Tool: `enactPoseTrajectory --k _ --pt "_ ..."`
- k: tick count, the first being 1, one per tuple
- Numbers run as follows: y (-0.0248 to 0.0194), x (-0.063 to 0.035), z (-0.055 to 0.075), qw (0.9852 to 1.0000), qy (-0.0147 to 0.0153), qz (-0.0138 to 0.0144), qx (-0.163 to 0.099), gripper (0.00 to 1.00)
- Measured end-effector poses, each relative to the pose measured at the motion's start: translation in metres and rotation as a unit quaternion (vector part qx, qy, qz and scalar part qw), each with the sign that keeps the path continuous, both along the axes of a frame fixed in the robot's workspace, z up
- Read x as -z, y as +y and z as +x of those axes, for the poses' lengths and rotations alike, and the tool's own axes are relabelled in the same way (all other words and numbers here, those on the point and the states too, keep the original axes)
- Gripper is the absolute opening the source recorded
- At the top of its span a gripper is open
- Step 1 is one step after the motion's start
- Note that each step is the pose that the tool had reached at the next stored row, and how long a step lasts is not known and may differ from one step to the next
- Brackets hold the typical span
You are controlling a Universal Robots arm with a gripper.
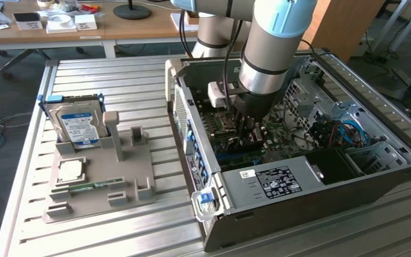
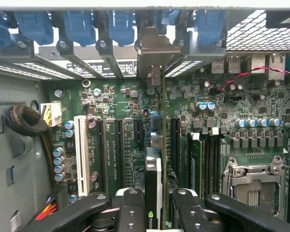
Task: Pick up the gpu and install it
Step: 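Insert the gpu into the slot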
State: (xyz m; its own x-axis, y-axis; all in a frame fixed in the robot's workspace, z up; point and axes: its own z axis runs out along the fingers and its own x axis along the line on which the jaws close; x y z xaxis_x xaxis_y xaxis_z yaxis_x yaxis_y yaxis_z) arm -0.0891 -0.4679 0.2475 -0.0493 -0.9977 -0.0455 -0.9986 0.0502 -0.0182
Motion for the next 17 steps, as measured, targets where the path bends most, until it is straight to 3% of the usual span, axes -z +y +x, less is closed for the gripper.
enactPoseTrajectory --k 17 --pt "0.0002 0.0065 -0.0012 1.0 0.0001 0.0001 -0.001 0.27"
